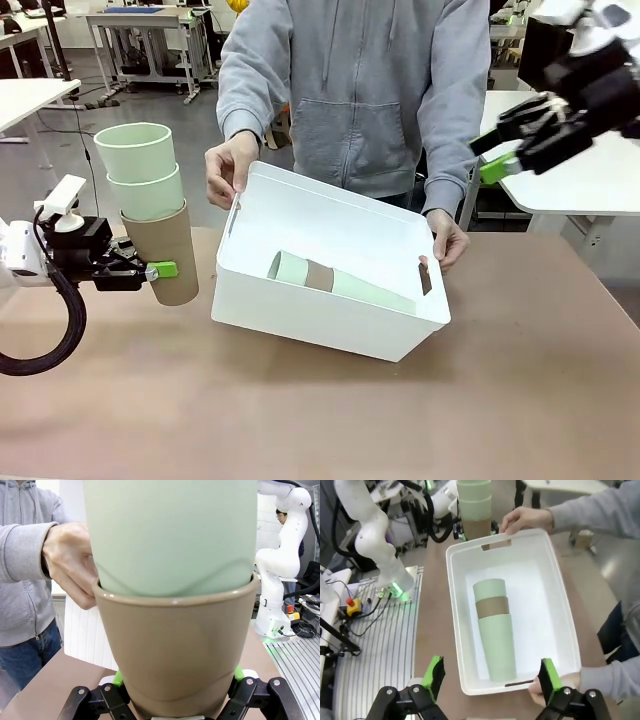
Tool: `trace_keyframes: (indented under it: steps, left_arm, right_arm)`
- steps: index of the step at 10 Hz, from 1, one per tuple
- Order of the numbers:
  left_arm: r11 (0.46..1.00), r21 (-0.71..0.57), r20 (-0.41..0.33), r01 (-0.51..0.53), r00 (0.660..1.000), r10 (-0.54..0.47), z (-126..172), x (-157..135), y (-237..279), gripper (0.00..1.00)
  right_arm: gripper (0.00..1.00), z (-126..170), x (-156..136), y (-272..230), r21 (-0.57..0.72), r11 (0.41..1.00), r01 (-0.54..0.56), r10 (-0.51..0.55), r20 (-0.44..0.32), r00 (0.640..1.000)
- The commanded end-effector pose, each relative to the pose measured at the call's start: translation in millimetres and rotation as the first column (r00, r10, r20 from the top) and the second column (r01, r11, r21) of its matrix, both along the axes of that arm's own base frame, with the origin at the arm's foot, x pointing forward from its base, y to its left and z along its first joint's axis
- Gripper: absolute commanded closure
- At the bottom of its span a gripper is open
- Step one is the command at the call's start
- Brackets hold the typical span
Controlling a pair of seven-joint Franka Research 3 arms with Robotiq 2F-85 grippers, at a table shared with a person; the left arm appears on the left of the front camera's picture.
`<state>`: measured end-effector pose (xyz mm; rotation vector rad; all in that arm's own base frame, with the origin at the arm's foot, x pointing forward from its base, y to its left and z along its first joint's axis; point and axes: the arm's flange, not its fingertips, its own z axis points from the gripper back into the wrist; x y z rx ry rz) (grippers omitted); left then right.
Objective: Stack the cups and store them in the basket.
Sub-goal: Place the stack of Reusable plastic cups into the Pantry Basket.
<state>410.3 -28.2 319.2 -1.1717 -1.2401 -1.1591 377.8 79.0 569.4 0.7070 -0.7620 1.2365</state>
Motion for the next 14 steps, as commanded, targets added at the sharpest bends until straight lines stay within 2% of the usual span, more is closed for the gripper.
trace_keyframes:
  steps: [1,2,3,14]
  left_arm:
    - [1.000,-0.006,0.012,0.004,1.000,-0.004,4.8,-0.8,-0.3,0.15]
    - [1.000,-0.006,0.012,0.004,1.000,-0.004,4.8,-0.8,-0.3,0.15]
    - [1.000,-0.006,0.012,0.004,1.000,-0.004,4.8,-0.8,-0.3,0.15]
    - [1.000,-0.006,0.012,0.004,1.000,-0.004,4.8,-0.8,-0.3,0.15]
  right_arm:
    - [0.00,-18.0,-7.6,-11.0,0.025,0.999,-0.043,0.041,0.078,0.996]
    - [0.00,-17.7,-8.5,-16.2,0.026,0.998,-0.049,0.046,0.101,0.994]
    - [0.00,-5.8,-4.4,-13.9,0.012,1.000,-0.007,0.007,0.036,0.999]
    - [0.00,-5.8,-4.4,-13.9,0.012,1.000,-0.007,0.007,0.036,0.999]
